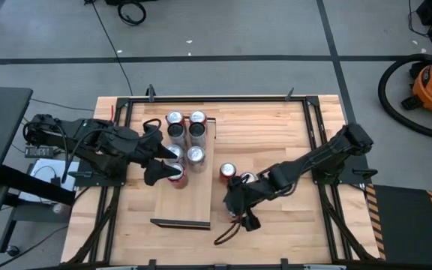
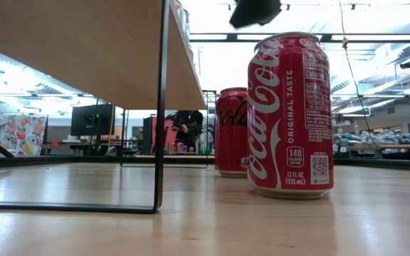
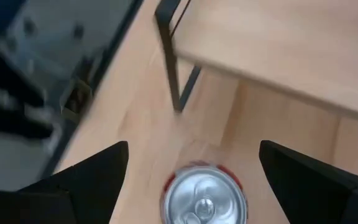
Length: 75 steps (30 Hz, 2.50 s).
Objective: Place canned beverage on shelf
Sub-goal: Put the red and white soda can aligned with the other red and white soda can on the shelf
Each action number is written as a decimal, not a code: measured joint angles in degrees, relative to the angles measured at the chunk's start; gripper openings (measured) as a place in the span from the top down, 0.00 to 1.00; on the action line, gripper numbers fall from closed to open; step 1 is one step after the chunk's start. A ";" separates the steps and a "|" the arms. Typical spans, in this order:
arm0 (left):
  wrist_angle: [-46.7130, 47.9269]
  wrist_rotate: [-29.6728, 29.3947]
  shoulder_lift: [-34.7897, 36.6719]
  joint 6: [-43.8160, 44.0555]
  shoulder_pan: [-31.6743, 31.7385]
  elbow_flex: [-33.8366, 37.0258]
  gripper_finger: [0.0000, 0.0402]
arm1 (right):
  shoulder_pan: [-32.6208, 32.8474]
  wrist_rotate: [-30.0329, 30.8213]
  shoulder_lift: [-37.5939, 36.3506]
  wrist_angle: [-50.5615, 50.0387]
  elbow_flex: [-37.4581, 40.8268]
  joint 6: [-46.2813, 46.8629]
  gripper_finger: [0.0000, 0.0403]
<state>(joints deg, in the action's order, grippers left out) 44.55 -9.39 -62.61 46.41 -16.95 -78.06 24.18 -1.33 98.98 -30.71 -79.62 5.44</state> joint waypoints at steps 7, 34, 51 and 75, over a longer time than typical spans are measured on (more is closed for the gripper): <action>0.93 -0.02 0.00 0.09 0.00 0.00 0.03 | -0.96 -0.22 6.09 -7.41 -6.29 -12.97 0.08; 1.21 -0.04 0.00 2.34 0.00 0.00 0.03 | -5.51 -1.96 6.77 -12.63 -4.22 3.34 0.26; 1.23 0.00 0.00 0.80 0.00 0.00 0.03 | -0.12 8.18 6.63 -14.94 -4.28 60.11 0.28; 1.23 0.04 -0.02 -2.29 0.00 0.00 0.03 | 1.50 14.73 6.36 -35.12 -8.34 72.37 0.31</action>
<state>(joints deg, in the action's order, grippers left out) 45.78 -9.34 -62.63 44.12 -16.95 -78.06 25.68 13.39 105.34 -65.83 -87.96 77.80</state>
